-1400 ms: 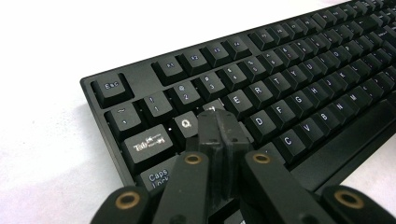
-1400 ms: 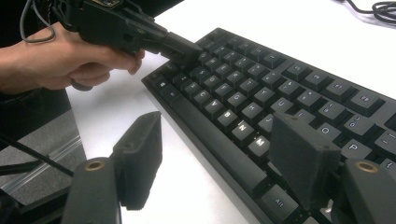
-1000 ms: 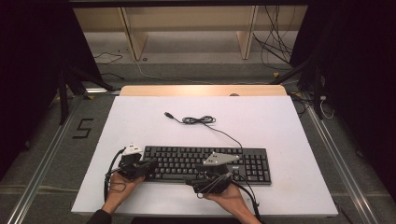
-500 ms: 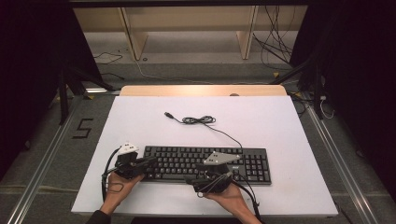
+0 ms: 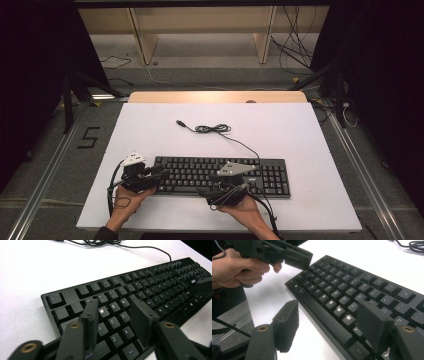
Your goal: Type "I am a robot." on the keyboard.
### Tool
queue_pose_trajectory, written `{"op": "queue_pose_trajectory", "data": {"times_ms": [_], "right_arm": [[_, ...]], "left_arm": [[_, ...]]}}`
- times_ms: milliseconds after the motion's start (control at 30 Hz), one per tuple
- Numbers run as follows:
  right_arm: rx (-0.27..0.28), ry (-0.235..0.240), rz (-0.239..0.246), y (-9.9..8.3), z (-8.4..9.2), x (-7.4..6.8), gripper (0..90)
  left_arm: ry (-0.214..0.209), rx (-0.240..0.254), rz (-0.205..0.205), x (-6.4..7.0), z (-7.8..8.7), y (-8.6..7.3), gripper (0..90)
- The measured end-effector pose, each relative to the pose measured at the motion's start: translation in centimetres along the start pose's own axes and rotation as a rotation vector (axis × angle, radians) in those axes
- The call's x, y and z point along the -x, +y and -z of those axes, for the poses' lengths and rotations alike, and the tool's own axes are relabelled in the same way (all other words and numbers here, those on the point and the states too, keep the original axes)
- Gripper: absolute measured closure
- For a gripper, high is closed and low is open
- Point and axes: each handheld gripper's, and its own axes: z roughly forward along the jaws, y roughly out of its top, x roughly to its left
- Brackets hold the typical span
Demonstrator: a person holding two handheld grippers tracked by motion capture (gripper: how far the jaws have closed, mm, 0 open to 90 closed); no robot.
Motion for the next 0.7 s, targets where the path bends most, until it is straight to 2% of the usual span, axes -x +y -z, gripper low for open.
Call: {"op": "queue_pose_trajectory", "data": {"times_ms": [267, 500, 700], "right_arm": [[-0.008, 0.001, -0.001, 0.1, -0.3, 0.1, 39.0], [-0.018, -0.002, -0.001, 0.1, -0.7, 0.2, 43.3], [-0.029, 0.000, 0.001, 0.1, -1.1, 0.3, 51.8]], "left_arm": [[-0.007, 0.020, 0.011, 0.1, 0.3, 0.0, 44.8], [-0.018, 0.034, 0.011, 0.2, 0.6, 0.0, 40.4], [-0.023, 0.049, 0.009, 0.4, 0.8, -0.1, 37.5]]}}
